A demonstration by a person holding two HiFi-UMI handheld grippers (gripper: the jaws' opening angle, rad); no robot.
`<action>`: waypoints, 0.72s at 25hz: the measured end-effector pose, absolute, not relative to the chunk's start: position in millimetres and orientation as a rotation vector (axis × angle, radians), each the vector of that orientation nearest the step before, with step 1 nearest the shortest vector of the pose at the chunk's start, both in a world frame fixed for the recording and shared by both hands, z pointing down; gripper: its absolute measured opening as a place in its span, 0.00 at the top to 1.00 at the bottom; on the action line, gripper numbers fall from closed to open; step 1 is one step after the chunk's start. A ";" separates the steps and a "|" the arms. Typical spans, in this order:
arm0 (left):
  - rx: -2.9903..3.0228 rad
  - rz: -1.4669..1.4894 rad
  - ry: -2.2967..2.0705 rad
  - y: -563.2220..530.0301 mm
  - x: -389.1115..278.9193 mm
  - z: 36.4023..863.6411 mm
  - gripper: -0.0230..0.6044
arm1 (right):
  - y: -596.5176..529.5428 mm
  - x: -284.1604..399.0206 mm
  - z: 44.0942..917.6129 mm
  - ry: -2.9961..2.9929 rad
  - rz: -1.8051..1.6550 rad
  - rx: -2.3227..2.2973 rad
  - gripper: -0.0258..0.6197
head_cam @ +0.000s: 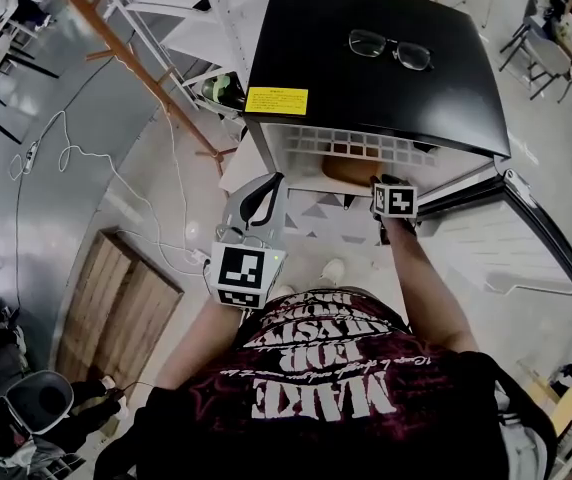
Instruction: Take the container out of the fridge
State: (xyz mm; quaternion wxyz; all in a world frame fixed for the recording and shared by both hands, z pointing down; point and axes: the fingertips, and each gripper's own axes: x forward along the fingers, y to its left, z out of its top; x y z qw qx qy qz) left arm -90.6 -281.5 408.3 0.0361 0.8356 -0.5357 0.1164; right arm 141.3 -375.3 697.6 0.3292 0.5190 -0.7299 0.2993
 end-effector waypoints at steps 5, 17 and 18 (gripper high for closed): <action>2.568 0.366 -1.641 -283.7 -91.4 408.2 0.96 | -378.7 141.6 705.9 -1.889 0.802 1.351 0.74; 2.543 0.386 -1.671 -278.7 -97.5 411.8 0.96 | -383.1 145.3 722.9 -1.856 0.832 1.349 0.72; 2.541 0.388 -1.674 -278.0 -98.1 412.1 0.96 | -383.5 145.6 723.9 -1.855 0.834 1.348 0.72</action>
